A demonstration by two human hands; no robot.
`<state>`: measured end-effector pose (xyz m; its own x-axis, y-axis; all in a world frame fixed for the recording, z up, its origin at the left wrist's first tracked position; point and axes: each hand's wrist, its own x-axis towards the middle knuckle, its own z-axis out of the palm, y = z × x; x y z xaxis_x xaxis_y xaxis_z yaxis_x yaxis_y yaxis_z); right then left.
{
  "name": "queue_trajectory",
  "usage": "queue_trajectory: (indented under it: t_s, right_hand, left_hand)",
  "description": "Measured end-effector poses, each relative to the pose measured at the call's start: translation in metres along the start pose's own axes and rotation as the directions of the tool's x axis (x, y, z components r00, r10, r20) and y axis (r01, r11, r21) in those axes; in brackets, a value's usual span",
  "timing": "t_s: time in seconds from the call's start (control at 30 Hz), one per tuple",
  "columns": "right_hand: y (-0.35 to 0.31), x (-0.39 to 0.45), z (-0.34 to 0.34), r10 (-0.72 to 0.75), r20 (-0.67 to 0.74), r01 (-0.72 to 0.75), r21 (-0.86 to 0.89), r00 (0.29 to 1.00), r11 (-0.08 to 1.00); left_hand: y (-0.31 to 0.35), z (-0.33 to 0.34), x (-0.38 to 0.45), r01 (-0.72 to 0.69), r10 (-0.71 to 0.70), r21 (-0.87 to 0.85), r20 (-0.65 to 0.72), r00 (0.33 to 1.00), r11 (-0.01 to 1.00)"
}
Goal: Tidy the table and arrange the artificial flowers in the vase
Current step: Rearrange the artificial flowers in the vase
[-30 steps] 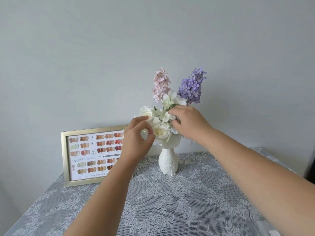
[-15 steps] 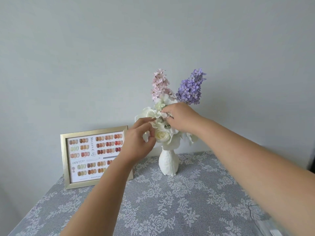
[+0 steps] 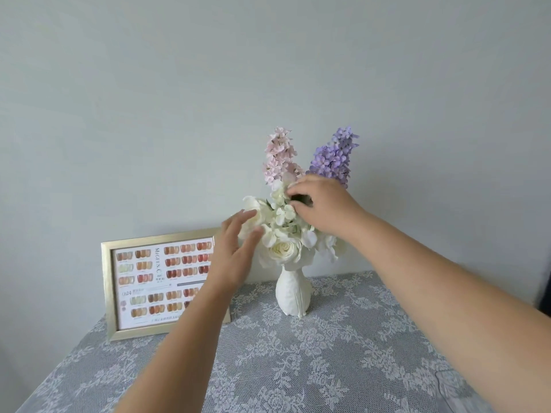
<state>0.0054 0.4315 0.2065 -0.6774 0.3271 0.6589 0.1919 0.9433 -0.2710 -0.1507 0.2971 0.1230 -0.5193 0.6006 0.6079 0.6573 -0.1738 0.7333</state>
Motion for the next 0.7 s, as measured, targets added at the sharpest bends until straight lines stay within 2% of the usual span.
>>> queue_trajectory:
  t_s: [0.13, 0.23, 0.37, 0.5, 0.6, 0.67, 0.7]
  right_hand:
    - [0.003, 0.010, 0.007, 0.037, -0.031, -0.038, -0.025, 0.999, 0.999]
    - [0.001, 0.020, 0.007, 0.064, 0.013, -0.064, -0.010, 0.998, 0.998]
    - [-0.001, 0.029, 0.010, 0.101, 0.095, -0.099, -0.031, 0.990, 0.995]
    - [-0.002, 0.028, 0.011, 0.103, 0.140, -0.095, -0.062, 0.985, 0.994]
    - [0.002, 0.019, -0.009, 0.064, 0.026, -0.066, 0.108, 0.998, 0.992]
    - [0.012, 0.002, -0.021, 0.109, -0.178, -0.060, 0.262, 0.978, 0.963]
    - [0.019, -0.011, -0.022, 0.165, -0.300, -0.056, 0.341, 0.940, 0.938]
  left_hand:
    - [0.011, 0.006, 0.012, -0.010, 0.009, 0.008, 0.047, 0.999, 1.000]
    - [0.019, 0.005, 0.025, 0.018, -0.018, -0.002, 0.082, 0.997, 1.000]
    - [0.023, 0.009, 0.031, -0.022, 0.016, 0.044, 0.140, 0.990, 0.999]
    - [0.023, 0.010, 0.024, -0.048, 0.038, 0.080, 0.118, 0.992, 0.996]
    - [0.017, 0.001, 0.016, -0.061, 0.057, 0.071, 0.056, 0.997, 0.996]
    - [0.010, -0.005, 0.007, -0.041, 0.041, 0.017, -0.018, 0.999, 0.999]
    - [0.007, -0.007, 0.001, -0.024, 0.022, -0.035, -0.053, 0.998, 0.999]
